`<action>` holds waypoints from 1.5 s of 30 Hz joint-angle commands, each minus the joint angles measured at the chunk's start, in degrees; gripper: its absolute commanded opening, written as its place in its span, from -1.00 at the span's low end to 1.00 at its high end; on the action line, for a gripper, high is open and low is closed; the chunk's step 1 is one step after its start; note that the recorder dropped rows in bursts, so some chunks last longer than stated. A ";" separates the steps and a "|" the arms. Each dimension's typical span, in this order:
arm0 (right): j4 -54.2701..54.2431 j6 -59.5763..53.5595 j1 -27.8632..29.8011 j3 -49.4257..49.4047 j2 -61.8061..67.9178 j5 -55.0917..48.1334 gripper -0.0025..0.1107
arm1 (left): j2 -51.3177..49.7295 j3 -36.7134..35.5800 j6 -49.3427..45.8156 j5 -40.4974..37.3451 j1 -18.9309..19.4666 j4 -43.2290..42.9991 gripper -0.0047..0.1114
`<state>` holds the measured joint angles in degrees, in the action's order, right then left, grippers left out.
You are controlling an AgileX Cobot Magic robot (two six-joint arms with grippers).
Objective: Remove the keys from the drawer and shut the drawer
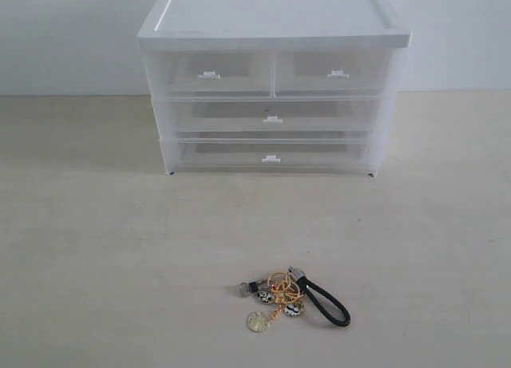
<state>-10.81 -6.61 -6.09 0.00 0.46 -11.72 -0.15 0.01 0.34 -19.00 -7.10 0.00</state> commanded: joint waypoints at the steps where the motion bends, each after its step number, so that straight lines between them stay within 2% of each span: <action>1: 0.73 0.16 2.72 0.00 -0.46 -4.29 -0.96 | 0.15 -0.01 0.09 0.85 0.22 0.64 -0.85; 7: 0.73 0.16 2.82 0.00 -0.46 -8.19 -0.96 | 0.15 -0.01 0.09 0.85 0.22 0.64 -0.85; 19: 0.69 0.69 2.82 0.00 -0.46 -7.84 -0.96 | 0.15 -0.01 0.09 0.75 0.22 0.64 -0.85; 27: 4.79 0.69 2.82 0.00 -0.46 -7.74 -0.96 | 0.15 -0.01 0.09 0.75 0.22 0.64 -0.85; 45: 3.45 2.15 2.82 0.00 -0.46 -7.74 -0.96 | 0.15 -0.01 0.09 0.96 0.22 0.64 -0.85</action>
